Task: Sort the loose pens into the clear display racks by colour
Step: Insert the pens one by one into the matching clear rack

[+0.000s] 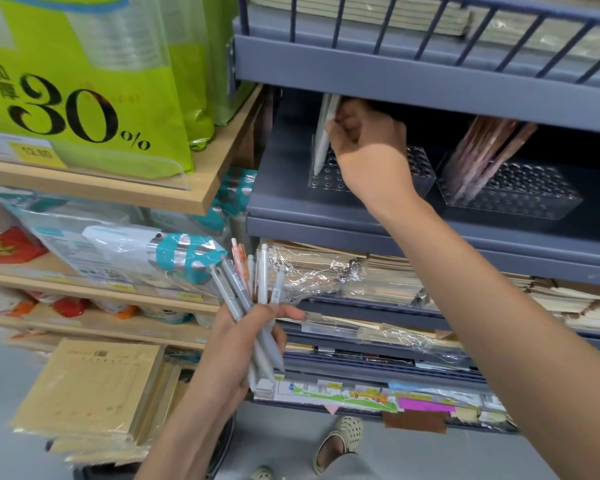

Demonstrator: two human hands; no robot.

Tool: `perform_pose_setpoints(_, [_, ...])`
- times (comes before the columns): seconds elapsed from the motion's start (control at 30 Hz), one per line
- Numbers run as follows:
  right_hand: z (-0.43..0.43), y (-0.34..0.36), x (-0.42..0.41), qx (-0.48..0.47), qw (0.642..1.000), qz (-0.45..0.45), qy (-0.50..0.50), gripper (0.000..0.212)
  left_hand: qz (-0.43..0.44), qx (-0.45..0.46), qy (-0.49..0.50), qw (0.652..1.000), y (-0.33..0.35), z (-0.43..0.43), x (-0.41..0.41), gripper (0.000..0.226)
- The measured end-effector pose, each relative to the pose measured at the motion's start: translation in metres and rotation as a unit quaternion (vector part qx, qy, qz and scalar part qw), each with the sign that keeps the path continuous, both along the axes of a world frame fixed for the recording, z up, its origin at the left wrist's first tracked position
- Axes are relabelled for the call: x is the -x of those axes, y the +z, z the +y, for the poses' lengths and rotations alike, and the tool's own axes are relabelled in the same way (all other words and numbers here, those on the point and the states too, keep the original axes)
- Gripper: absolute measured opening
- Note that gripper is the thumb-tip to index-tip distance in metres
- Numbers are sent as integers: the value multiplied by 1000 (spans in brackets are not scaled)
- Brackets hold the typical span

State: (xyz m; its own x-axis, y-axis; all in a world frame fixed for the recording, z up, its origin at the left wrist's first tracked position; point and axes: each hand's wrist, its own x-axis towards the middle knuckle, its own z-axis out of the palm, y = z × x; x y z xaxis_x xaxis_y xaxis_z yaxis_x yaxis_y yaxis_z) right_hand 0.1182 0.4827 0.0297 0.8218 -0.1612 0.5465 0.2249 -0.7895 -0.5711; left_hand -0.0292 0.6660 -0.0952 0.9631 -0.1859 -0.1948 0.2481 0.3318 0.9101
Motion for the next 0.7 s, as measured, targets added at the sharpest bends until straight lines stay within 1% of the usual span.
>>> perform_pose_setpoints(0.13, [2,-4,-4,-9,999,35,-7,15,6,10,-3,1000,-2,-1,-1,27])
perform_pose_setpoints(0.23, [2,-7,-4,-22,999,37,-8,14,8,10,1,1000,-3,0,-1,27])
perform_pose_setpoints(0.37, [1,-7,-7,-34,998,50,-15,14,9,12,14,1000,-3,3,0,23])
perform_pose_setpoints(0.47, [1,-8,-9,-45,997,56,-13,13,27,19,28,999,-5,5,0,19])
perform_pose_setpoints(0.6, [-3,-11,-8,-96,993,63,5,7,35,24,45,998,-5,6,0,27])
perform_pose_setpoints(0.7, [-8,-15,-2,-146,987,64,21,7,42,38,58,997,-3,6,-1,34])
